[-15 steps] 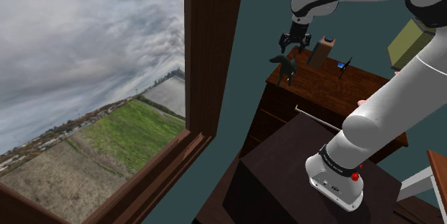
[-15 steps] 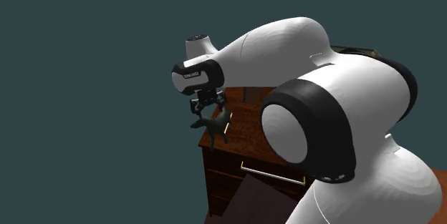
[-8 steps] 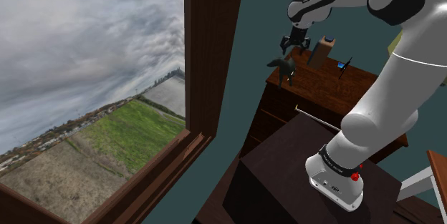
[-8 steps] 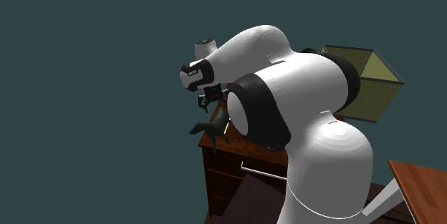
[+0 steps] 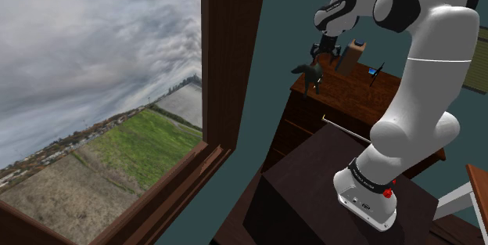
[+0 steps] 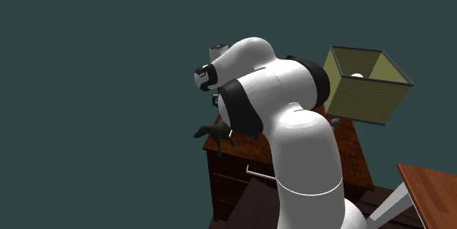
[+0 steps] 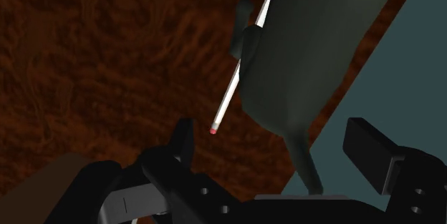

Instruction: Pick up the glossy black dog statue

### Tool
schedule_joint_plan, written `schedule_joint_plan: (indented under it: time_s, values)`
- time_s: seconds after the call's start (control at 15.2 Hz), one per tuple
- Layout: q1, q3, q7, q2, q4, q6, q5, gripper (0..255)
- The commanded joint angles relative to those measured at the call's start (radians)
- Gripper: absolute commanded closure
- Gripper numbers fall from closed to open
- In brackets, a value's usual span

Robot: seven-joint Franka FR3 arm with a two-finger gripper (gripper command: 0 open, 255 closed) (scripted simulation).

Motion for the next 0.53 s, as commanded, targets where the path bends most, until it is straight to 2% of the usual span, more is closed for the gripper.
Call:
schedule_joint_plan:
  time_s: [0.0, 0.46]
  values:
    - [-0.011, 0.004, 0.001, 0.028, 0.006, 0.02, 0.019, 0]
    - [-0.017, 0.011, -0.001, 0.068, -0.014, 0.078, 0.031, 0]
